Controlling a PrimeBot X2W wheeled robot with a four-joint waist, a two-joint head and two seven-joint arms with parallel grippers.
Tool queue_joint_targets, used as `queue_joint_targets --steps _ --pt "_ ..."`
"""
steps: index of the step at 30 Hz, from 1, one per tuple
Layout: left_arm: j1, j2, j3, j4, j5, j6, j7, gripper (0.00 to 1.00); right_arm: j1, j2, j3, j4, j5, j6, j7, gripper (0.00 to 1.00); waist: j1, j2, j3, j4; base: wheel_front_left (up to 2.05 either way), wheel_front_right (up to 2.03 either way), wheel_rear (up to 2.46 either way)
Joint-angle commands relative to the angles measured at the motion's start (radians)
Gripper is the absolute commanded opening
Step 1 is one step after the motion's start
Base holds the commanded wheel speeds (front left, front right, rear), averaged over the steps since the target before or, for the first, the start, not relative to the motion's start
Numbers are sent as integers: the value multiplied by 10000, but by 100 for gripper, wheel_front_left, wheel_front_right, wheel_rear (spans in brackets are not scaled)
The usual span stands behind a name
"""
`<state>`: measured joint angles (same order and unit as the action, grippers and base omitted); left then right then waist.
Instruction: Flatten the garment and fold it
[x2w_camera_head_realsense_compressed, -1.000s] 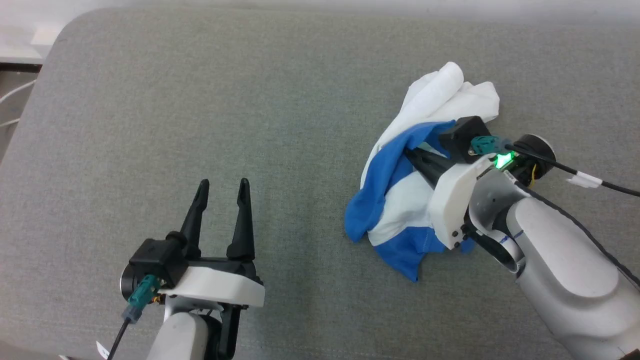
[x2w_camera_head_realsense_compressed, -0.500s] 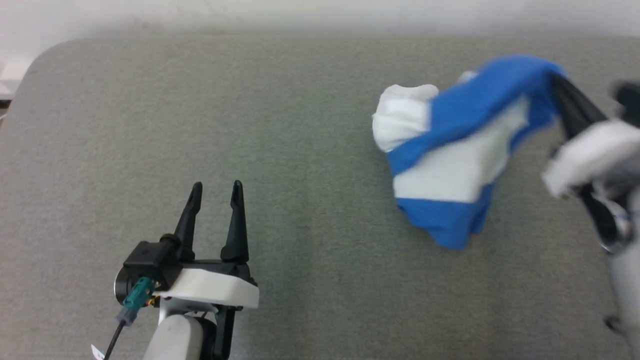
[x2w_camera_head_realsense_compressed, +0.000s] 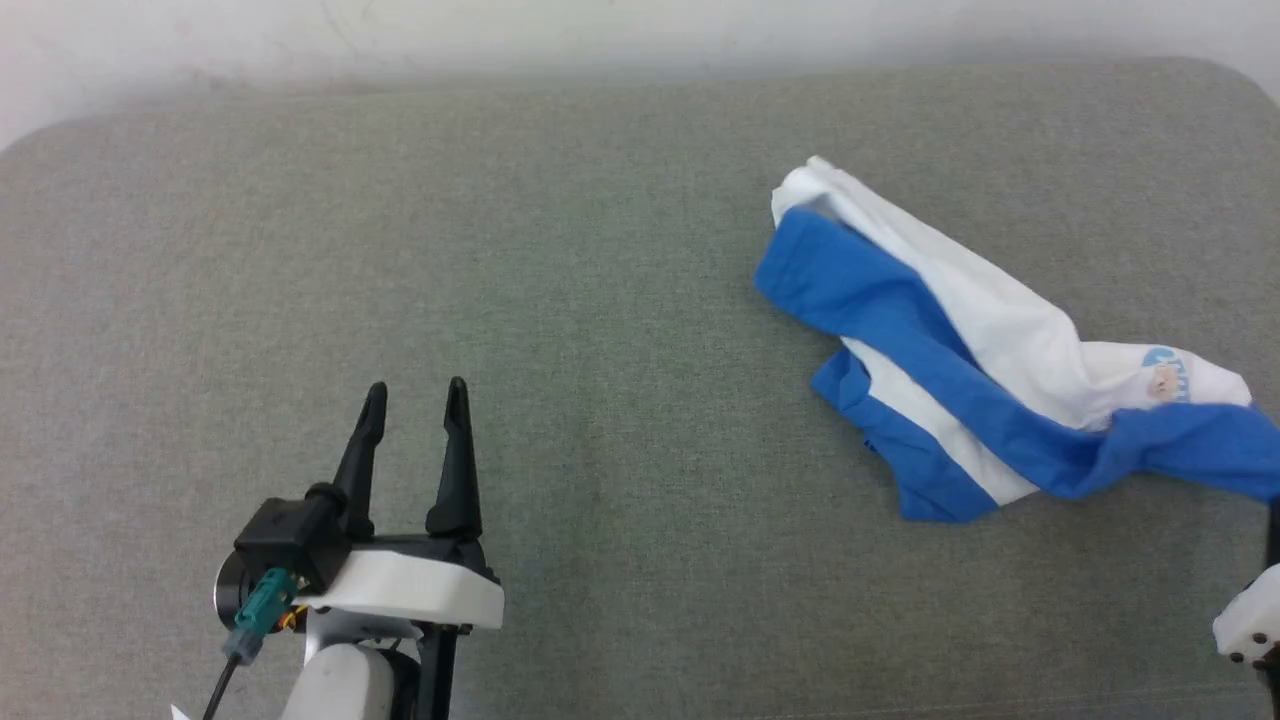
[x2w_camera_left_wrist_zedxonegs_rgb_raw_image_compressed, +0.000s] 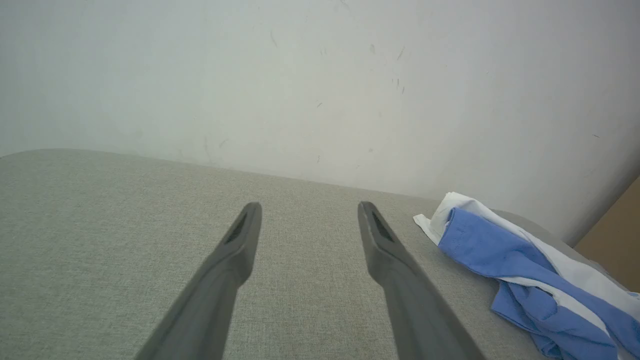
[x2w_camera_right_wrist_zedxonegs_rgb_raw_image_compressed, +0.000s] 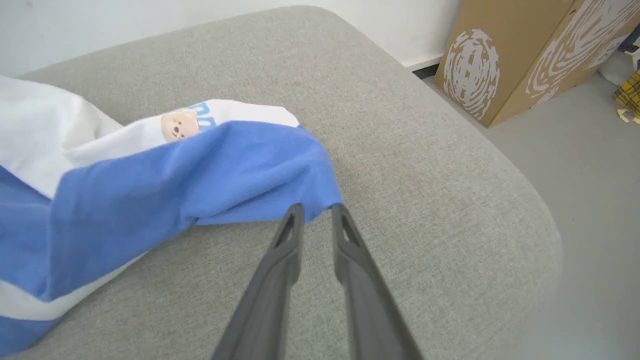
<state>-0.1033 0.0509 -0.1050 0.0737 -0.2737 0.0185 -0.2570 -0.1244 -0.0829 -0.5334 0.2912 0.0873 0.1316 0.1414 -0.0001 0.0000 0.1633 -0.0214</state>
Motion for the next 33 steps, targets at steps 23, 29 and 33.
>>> queue_joint_targets --steps 23,29,33 --pt "15 -7 -146 -129 16 111 -47 100 -1011 -1463 5924 -1618 1305 -9 3093 100 1 0 223 396 0 0 0" --pt "-240 -7 -303 -130 -72 187 -47 100 -2011 -2219 7031 119 2093 -9 3680 100 1 0 613 551 0 0 0" --pt "-271 -7 -366 -76 -92 240 -47 100 -2258 -2301 7648 1428 2713 -9 3969 100 1 0 637 592 0 0 0"
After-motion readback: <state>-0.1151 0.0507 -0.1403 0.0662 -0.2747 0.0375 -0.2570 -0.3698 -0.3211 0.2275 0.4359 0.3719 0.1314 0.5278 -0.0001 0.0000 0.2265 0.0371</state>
